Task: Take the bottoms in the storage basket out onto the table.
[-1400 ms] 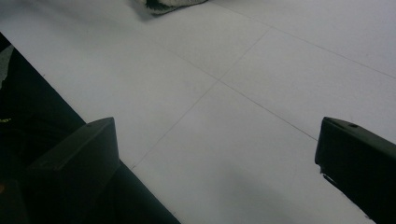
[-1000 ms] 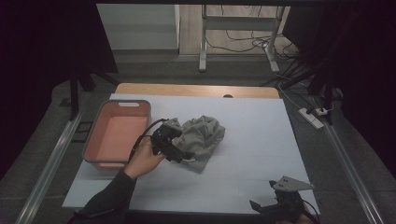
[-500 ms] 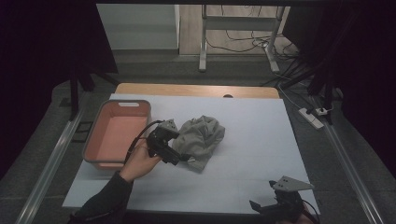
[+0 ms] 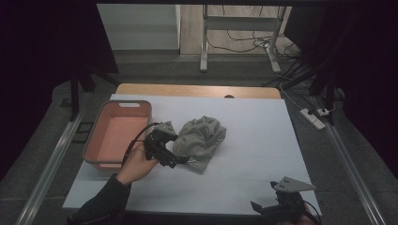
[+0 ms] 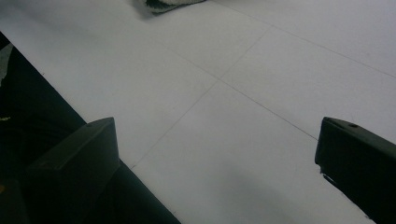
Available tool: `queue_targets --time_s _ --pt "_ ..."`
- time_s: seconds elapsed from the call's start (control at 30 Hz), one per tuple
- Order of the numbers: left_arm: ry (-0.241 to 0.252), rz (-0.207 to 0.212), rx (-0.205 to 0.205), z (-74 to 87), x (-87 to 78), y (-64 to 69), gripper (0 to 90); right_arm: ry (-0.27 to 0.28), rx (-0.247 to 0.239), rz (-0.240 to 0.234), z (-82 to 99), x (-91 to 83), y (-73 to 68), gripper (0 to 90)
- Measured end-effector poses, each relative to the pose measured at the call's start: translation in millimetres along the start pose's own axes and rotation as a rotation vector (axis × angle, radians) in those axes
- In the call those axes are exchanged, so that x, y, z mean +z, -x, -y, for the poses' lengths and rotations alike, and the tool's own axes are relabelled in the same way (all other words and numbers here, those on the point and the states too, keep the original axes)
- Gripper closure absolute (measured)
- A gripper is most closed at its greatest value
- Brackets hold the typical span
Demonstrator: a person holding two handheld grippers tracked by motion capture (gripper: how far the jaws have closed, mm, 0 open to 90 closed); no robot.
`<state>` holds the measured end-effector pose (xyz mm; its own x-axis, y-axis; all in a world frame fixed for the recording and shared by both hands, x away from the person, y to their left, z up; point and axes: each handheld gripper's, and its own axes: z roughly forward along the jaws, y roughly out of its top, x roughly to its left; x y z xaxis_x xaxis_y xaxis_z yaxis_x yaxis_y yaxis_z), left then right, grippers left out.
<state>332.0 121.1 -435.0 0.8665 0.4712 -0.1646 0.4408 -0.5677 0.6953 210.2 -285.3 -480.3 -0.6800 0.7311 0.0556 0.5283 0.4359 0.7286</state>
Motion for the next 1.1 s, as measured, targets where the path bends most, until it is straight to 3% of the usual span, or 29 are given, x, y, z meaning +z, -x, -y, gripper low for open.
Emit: queue_targets --time_s 1.1 --pt "0.015 0.008 -0.014 12.3 -19.4 2.3 0.0 -0.004 -0.003 -0.001 -0.1 0.6 0.0 0.0"
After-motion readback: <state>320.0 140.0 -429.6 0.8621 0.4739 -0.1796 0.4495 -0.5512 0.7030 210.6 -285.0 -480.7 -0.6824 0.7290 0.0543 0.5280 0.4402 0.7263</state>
